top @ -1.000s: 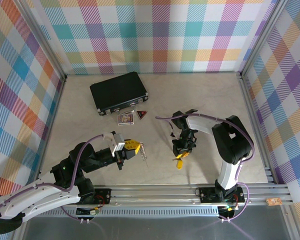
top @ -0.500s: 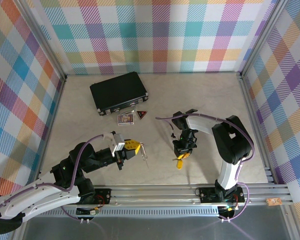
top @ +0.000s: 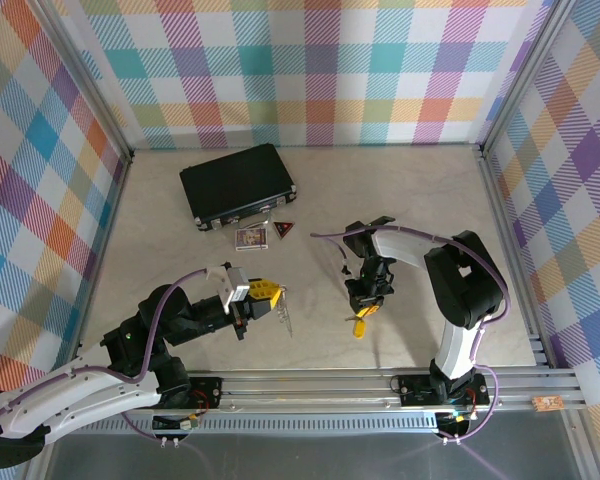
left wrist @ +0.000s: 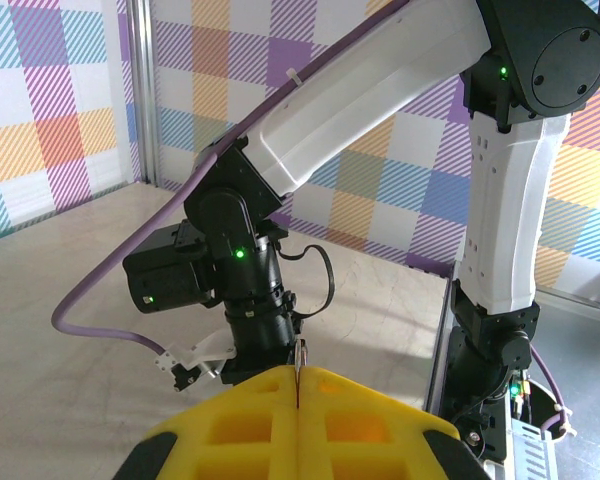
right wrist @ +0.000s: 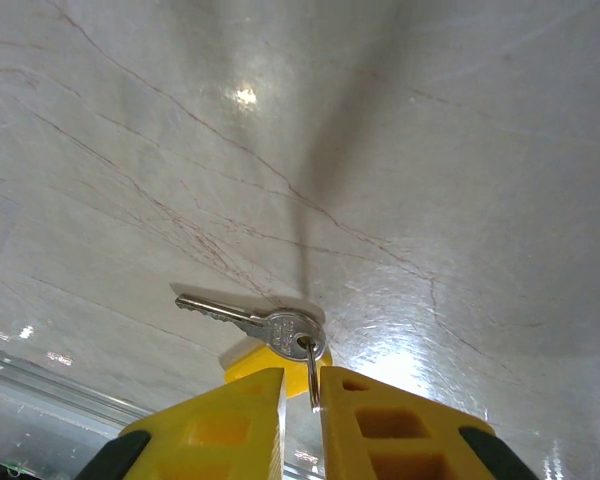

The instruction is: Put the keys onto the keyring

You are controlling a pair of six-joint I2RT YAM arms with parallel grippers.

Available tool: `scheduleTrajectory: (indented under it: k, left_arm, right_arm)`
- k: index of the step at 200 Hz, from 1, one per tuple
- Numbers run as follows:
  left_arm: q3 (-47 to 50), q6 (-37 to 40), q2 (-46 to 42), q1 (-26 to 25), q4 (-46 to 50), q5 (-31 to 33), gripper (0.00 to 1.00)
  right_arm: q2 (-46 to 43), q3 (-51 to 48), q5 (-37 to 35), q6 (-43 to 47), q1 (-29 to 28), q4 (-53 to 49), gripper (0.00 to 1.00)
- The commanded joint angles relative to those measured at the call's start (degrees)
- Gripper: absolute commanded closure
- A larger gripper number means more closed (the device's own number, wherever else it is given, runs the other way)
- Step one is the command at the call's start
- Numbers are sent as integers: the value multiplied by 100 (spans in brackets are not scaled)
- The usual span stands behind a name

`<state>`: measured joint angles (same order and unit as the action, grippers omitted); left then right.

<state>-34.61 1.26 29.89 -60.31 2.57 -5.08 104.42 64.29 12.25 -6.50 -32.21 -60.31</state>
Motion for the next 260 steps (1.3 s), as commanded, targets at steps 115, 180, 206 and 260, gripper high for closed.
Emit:
scheduleTrajectory:
  k: [115, 180, 206, 260]
  left_arm:
    - [33, 10, -89, 9, -389, -81, 100]
    - [42, 6, -52, 19, -421, -89, 100]
    - [42, -11, -31, 33, -424, -89, 100]
    - [42, -20, -25, 46, -440, -107, 100]
  right_arm:
    - [292, 233, -20, 183, 29, -232, 72]
    - [369, 190, 30, 244, 21, -270, 78]
    - [330, 189, 32, 253, 21, -280, 81]
    - [307, 197, 41, 275, 21, -293, 85]
